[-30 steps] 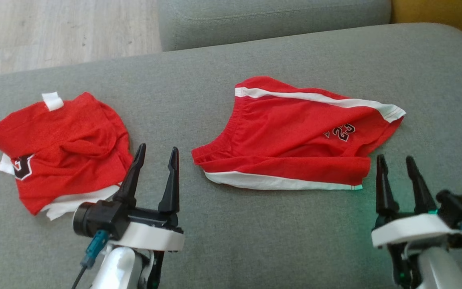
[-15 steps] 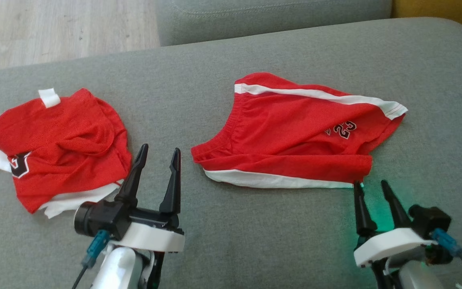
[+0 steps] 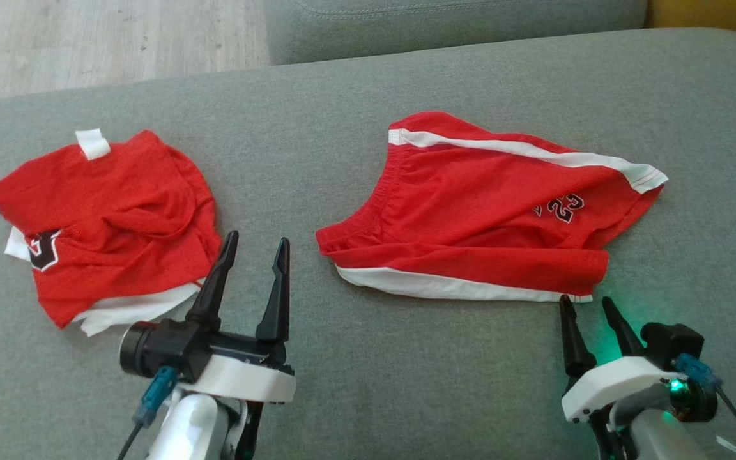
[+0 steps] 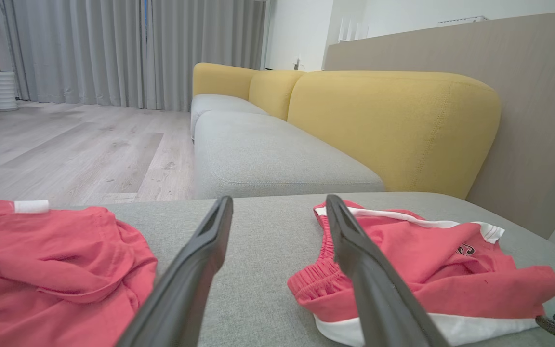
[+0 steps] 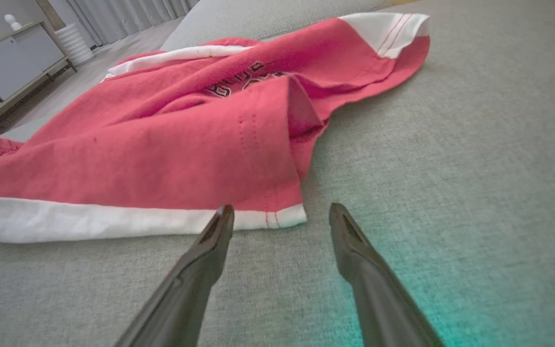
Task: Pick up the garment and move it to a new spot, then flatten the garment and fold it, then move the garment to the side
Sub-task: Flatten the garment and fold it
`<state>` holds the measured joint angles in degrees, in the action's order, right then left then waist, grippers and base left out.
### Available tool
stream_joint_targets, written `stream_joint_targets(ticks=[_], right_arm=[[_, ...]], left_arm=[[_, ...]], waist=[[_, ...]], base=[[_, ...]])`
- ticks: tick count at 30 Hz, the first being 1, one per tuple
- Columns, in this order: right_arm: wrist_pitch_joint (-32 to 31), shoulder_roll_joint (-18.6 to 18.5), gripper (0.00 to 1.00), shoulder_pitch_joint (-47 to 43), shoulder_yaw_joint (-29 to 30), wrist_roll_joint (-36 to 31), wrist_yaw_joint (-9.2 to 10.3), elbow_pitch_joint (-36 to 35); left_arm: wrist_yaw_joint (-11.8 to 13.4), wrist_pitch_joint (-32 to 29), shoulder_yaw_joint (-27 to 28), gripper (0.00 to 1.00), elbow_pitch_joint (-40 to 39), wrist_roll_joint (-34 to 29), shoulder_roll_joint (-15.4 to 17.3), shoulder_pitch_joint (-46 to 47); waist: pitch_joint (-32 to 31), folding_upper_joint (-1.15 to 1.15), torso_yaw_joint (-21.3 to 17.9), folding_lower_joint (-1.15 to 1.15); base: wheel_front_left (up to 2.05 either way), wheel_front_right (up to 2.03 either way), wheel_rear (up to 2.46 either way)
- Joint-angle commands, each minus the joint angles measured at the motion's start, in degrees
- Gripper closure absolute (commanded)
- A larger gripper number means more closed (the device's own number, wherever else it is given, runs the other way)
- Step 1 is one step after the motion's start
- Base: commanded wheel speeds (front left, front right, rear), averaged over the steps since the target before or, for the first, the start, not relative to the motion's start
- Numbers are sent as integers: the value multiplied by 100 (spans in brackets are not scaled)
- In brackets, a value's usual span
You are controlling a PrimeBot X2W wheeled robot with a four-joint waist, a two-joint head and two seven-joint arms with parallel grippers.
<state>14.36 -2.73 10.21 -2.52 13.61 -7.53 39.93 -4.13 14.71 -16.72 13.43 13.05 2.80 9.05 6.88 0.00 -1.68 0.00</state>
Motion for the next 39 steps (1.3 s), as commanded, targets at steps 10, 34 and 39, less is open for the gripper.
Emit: stream_joint_targets(ticks=[10,34,39], right_arm=[[63,-15,100,467,-250,-14,4,367],[-69,-78,100,501,1298,-532,4,-180],[-108,-40,100,592,1149,-463,4,-208]], left_arm=[[1,29,175,0,-147,-22,8,246],[-284,29,-582,0,709,-930,168,832],[-322,29,-1315,0,1448,-1512,529,1444]], waist=[[54,0,10,0],[337,0,-421,0],[431,0,-584,0]], base=[[0,0,0],[0,0,0],[0,0,0]])
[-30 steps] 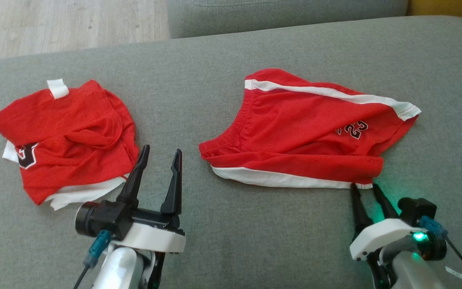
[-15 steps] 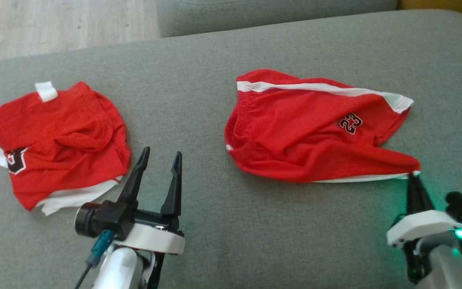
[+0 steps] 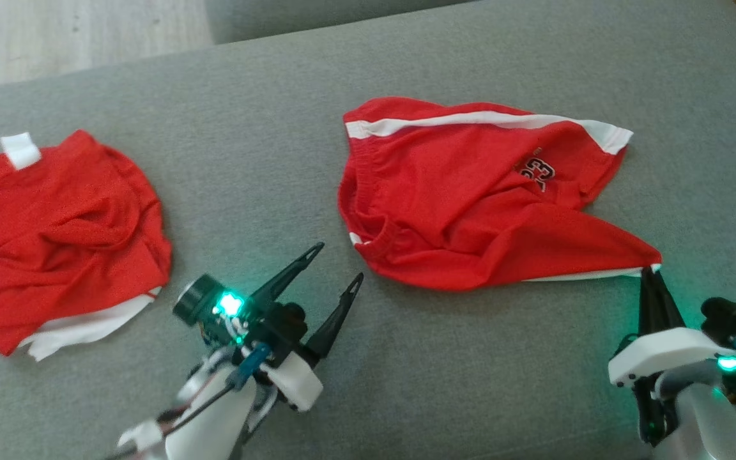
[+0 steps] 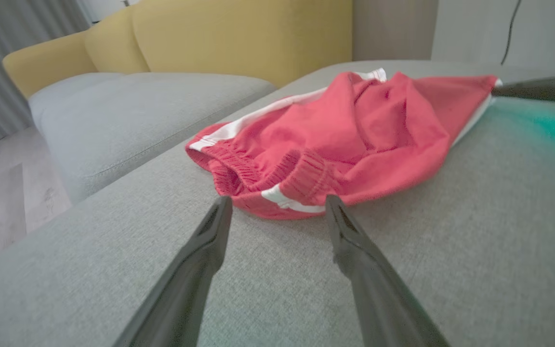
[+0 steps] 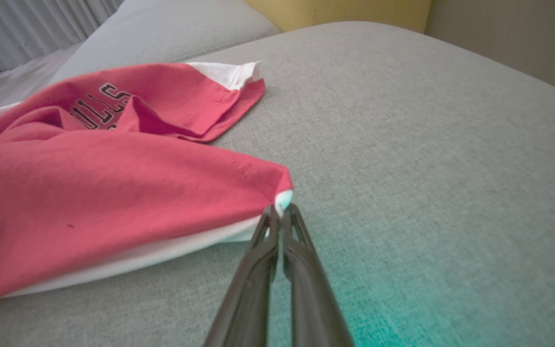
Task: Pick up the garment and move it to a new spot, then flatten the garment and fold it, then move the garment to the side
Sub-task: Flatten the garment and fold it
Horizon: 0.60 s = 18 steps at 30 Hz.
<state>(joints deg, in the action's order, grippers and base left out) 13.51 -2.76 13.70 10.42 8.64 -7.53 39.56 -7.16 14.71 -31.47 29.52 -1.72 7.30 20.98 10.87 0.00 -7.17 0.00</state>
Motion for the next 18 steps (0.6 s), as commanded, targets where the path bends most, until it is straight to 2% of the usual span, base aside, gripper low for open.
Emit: stream_joint_targets(ticks=[1,4,8,18], right_arm=[[-26,-33,100,261,-173,50,4,-169],[-26,-24,100,298,-231,89,4,-156],[-22,-17,100,357,-279,129,4,-154],[22,-13,100,455,-496,303,4,-82]], left_arm=[[-22,29,19,0,-32,-129,143,379],[-27,29,-364,0,337,-416,345,754],[-30,29,-759,0,638,-610,461,1198],[-32,29,-1356,0,928,-525,543,1888]], waist=[[43,0,-65,0],[69,0,-123,0],[114,0,-159,0],[226,0,-255,0]], base=[[0,0,0],[0,0,0],[0,0,0],[0,0,0]])
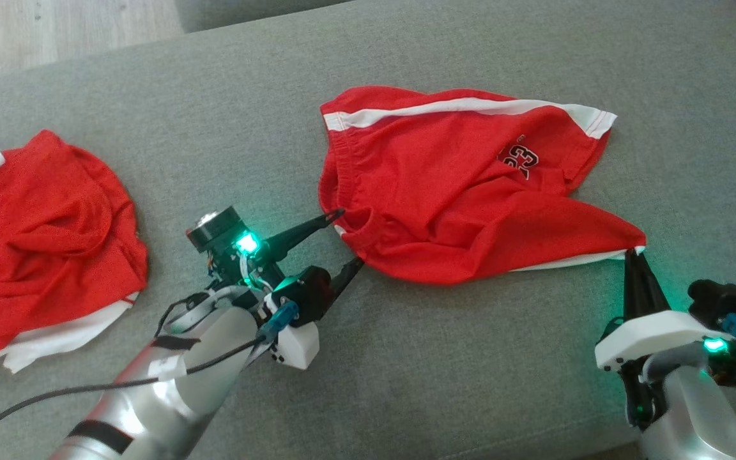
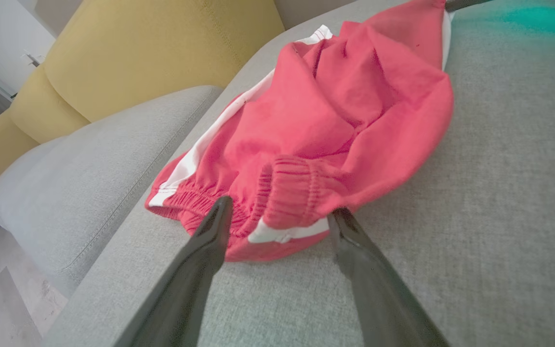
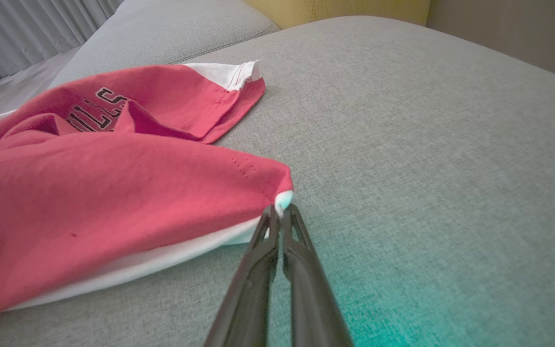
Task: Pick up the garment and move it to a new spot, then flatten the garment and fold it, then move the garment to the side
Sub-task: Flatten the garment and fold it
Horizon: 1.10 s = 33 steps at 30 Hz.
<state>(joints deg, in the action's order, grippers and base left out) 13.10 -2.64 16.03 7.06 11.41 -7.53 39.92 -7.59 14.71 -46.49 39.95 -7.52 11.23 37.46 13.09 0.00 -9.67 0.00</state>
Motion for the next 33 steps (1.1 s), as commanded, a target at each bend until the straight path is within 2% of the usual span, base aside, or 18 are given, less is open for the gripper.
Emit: stream_joint_targets(ticks=[1,10,11,13,22,29,33], right_arm=[[69,-25,100,227,-170,37,4,-107],[117,-24,100,255,-202,77,4,-34],[121,-24,100,260,-199,74,4,-29],[128,-24,100,272,-196,67,4,-22],[147,-24,100,293,-246,27,4,-77],[62,-129,100,289,-541,12,4,-492],[-274,-400,100,328,-942,383,4,-1210]], left_arm=[[11,29,97,0,-97,82,161,266],[10,29,-235,2,77,397,187,384],[10,29,-285,48,113,447,182,398],[10,29,-375,100,186,545,175,436],[10,29,-630,100,289,1345,133,412],[10,29,-493,100,-280,2664,265,130],[10,7,-544,100,-804,3600,527,119]], waist=[[8,0,-11,0],[14,0,-26,0],[14,0,-22,0],[13,0,-14,0],[-57,0,46,0],[-300,0,119,0],[-564,0,227,0]], base=[[0,0,0],[0,0,0],[0,0,0],[0,0,0],[0,0,0],[0,0,0],[0,0,0]])
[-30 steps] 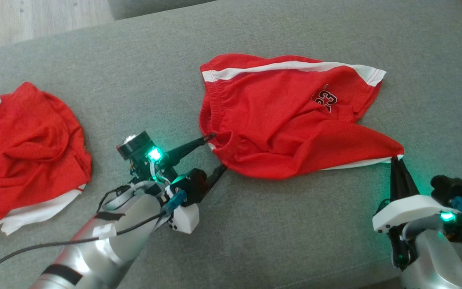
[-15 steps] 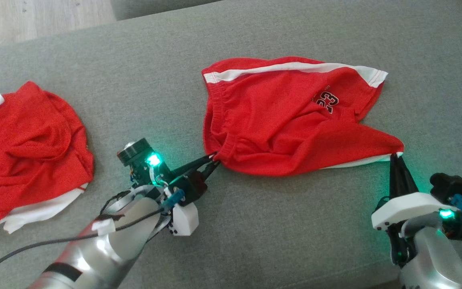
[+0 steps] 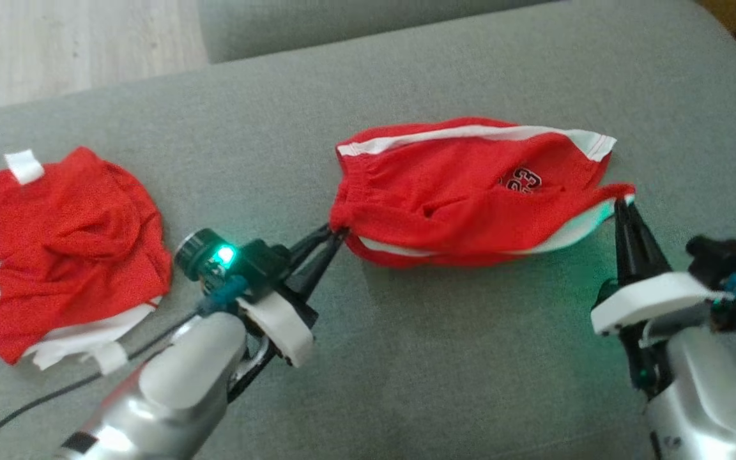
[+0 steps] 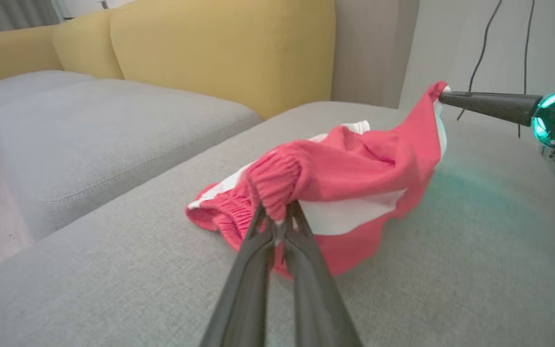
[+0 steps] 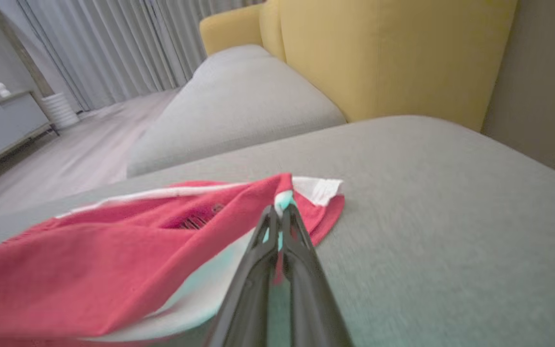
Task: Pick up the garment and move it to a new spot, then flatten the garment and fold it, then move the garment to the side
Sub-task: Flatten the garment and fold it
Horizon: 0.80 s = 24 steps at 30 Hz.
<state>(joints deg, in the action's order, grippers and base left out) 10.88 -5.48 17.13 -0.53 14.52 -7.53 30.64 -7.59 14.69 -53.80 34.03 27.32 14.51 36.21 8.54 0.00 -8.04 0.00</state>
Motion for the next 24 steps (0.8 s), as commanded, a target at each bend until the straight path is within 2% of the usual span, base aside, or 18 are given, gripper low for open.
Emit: stream_joint_targets(ticks=[1,7,13,16,24], right_arm=[[-159,-210,100,244,-259,147,4,-456],[-962,-668,100,605,-539,659,4,-1430],[-1576,-919,100,1233,-701,888,4,-1939],[-1652,-950,100,1467,-706,954,4,-2047],[-1545,-1037,100,1983,-600,974,4,-2207]], left_arm=[[10,-25,171,100,-325,290,256,285],[10,-351,324,100,-903,1189,563,625],[23,-631,565,100,-1036,1461,731,1068],[84,-664,697,100,-1070,1532,743,1232],[469,-431,1191,100,-1349,1655,808,1580]], waist=[[-169,0,91,0],[-520,0,216,0],[-827,0,291,0],[-884,0,303,0],[-1066,0,347,0]], base=[[0,0,0],[0,0,0],[0,0,0],[0,0,0],[0,0,0]])
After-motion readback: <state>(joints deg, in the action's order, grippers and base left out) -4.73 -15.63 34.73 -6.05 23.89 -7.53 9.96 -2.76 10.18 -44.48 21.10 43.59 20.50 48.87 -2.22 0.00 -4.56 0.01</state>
